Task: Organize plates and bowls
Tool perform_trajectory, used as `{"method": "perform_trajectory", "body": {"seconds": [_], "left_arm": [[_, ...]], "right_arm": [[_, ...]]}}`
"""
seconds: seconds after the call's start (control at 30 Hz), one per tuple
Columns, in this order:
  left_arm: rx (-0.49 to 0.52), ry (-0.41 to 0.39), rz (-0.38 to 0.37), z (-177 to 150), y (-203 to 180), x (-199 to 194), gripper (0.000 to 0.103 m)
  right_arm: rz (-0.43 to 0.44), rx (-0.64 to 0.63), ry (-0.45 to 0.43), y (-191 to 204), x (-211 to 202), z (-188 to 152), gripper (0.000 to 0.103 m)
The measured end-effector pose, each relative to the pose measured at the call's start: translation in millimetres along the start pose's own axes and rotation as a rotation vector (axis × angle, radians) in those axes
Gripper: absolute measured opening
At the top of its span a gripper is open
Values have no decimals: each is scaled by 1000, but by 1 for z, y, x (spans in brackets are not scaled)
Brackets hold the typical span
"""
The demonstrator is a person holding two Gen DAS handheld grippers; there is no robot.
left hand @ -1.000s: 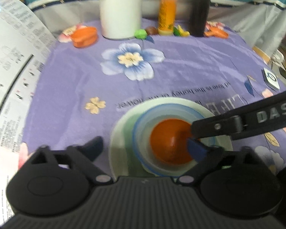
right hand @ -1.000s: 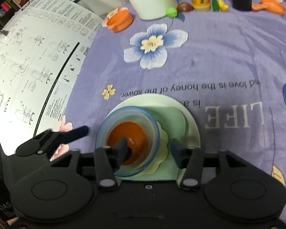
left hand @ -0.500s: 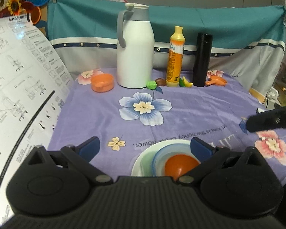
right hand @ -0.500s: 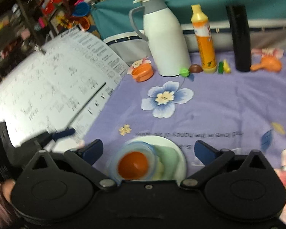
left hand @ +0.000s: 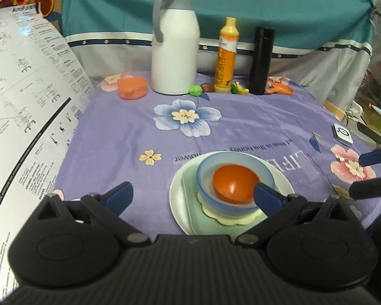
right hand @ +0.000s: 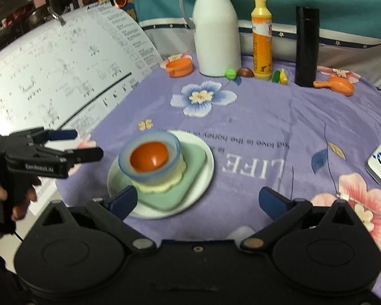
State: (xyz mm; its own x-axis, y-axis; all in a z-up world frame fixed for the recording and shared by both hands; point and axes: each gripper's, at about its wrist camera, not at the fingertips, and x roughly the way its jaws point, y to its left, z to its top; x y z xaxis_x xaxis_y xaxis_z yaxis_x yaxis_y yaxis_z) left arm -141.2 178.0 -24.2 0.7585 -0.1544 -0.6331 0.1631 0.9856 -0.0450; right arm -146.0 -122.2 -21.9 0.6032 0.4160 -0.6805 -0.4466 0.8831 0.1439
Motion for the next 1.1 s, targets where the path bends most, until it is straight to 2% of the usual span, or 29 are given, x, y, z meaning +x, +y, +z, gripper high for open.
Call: {"method": "perform_trajectory", "body": {"seconds": [0.2,0.43,1.1], "left_arm": [[52,7,-14,-7,-15,1,103],[86,35,-19,-12,-22,6,103],[81,60,-23,-13,-21,15,103]], "right_arm": [[-11,-10,39,4,2,-18,103],[-16,-15,54,5,6,-19,103],[-23,4,73,2,14,-16,103]]}}
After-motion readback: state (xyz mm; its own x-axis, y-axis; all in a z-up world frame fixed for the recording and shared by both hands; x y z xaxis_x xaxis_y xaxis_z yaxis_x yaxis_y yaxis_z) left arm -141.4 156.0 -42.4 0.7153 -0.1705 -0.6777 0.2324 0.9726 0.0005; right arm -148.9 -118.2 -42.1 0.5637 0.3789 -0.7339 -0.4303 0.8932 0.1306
